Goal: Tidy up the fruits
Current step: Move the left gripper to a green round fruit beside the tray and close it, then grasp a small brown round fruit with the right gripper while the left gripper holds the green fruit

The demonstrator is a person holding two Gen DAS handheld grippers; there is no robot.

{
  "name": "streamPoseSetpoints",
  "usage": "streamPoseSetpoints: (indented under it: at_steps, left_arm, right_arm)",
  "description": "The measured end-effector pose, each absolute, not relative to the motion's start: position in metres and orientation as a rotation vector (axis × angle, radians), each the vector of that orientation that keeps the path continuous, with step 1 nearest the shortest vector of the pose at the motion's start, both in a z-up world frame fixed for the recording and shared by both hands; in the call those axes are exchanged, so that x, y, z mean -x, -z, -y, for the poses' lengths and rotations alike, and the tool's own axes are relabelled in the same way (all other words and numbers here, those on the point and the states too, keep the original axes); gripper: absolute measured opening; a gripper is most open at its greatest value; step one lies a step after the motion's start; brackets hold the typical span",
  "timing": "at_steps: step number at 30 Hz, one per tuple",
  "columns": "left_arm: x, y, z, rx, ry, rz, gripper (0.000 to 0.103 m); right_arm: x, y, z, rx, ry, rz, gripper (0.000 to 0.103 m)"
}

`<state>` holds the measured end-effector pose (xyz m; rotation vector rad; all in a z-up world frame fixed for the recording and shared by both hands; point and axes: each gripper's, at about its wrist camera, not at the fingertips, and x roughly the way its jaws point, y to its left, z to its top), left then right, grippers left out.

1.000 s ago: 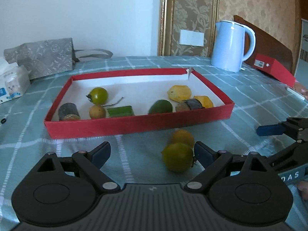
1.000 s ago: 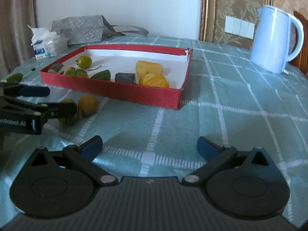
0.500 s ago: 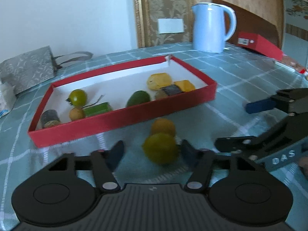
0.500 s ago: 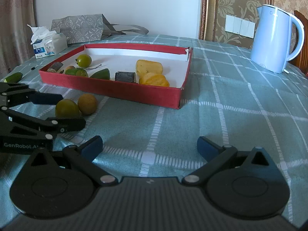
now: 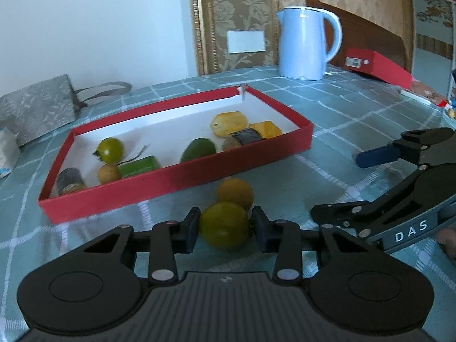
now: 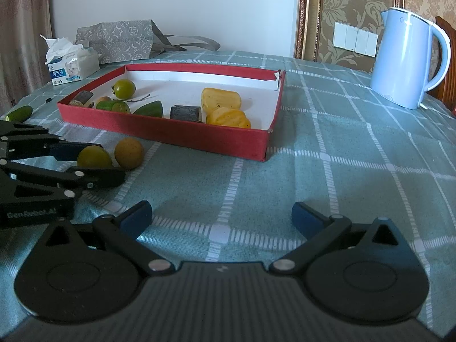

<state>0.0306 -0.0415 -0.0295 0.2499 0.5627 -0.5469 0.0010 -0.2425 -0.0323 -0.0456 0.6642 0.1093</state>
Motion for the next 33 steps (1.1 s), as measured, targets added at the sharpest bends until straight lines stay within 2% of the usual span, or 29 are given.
streamPoseSetpoints:
  at_steps: [11, 17, 20, 23, 29, 31, 33]
  left_arm:
    - [-0.056, 0.027, -0.005, -0.066, 0.236, -0.609, 0.038]
    - [-0.059, 0.028, -0.006, -0.071, 0.165, -0.605, 0.038]
    - [-0.061, 0.03, -0.004, -0.084, 0.151, -0.603, 0.039]
    - [-0.059, 0.029, -0.003, -0.092, 0.148, -0.602, 0.039]
    - [-0.059, 0.029, -0.005, -0.086, 0.149, -0.604, 0.039]
    - [-0.059, 0.029, -0.005, -0.086, 0.148, -0.604, 0.039]
    - [-0.059, 0.029, -0.005, -0.086, 0.148, -0.604, 0.039]
  right_arm:
    - [-0.001, 0.03, 0.25, -0.035, -0.16, -0.63, 0.103]
    - [-0.005, 0.027, 0.243, -0.045, -0.164, -0.589, 0.103]
    - [-0.007, 0.025, 0.23, 0.018, -0.161, -0.572, 0.093]
    - [-0.011, 0.025, 0.213, 0.087, -0.18, -0.571, 0.091]
    - [-0.016, 0.023, 0.19, 0.16, -0.209, -0.549, 0.078]
    - [-0.021, 0.022, 0.186, 0.161, -0.216, -0.559, 0.069]
    - [-0.027, 0.023, 0.183, 0.141, -0.232, -0.573, 0.065]
